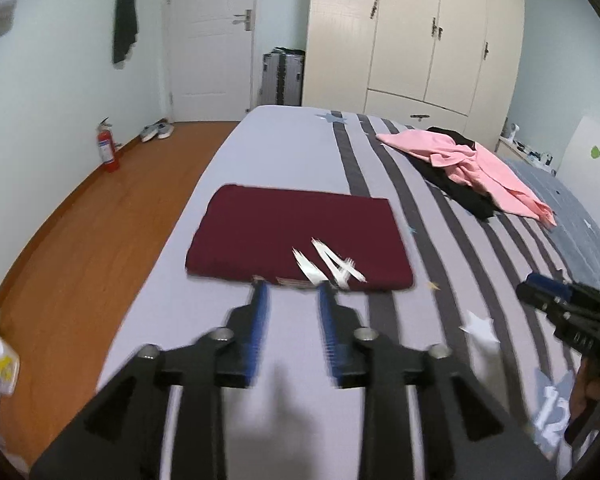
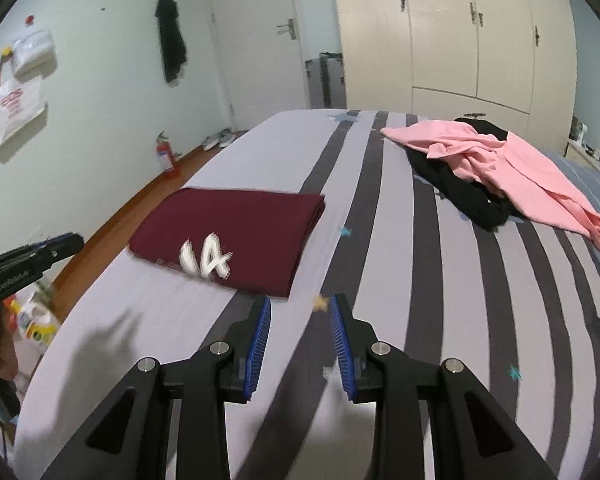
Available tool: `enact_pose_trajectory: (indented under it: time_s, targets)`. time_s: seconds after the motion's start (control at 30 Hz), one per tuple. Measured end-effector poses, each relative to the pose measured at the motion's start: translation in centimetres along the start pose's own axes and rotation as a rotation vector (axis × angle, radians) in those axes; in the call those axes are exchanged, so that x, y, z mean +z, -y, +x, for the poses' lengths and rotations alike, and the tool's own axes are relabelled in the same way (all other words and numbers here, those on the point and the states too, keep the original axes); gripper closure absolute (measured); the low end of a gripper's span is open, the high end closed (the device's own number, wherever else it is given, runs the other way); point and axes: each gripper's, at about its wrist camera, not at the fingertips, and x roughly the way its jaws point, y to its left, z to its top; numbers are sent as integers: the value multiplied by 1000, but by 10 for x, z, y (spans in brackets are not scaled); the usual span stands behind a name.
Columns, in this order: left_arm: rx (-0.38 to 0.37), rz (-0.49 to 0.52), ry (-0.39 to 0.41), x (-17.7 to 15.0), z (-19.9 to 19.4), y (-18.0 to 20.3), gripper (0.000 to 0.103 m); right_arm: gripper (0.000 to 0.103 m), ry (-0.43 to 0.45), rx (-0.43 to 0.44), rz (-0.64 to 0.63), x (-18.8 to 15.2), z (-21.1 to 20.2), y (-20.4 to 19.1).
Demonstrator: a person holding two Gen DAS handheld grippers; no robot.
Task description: Fold clothes
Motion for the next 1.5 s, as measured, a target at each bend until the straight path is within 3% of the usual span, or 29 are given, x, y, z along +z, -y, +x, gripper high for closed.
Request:
enact_pose_trajectory:
  time_s: [0.07,0.2,0.27,0.4,0.47,0.57,0.67,0.77,0.9,1.03,1.3,1.5]
  targets:
    - [9,-21,9,-18,-30,18,53,74,1,26,-5,-14,-22,0]
    - [56,-7,28,-48,-77,53,39,72,-12,58,-21,-39,-62,5]
    - [86,-21,40,-63,-102,72,24,53,-6,63,-30,-49,-84,10]
    - [125,-60,64,-85,-141,102,9,37,23,80,-71,-65,-131,18]
    - [136,-92,70,-94,-155,113,3,24,35,81,-105,-72,-152,20]
    - [142,-132,80,-109,-169,123,1,12,76,85,-115,-82,-178,25]
    - [192,-105,98,-127,-173,135,1,2,126,71,-106,-97,-198,34]
    - [231,-71,133,-145,-177,147,1,1,152,93,-85,-118,-209,45]
    - [172,-69,185,-167,-193,164,1,2,186,108,-91,-148,-220,53]
    - [176,-31,216,-187,-212,184,1,2,224,76,-118,-171,-237,50]
    - [242,-76,243,-215,-319,215,1,1,296,126,-158,-194,-324,33]
    - [271,-92,248,-221,-403,248,1,1,251,107,-167,-196,-411,24]
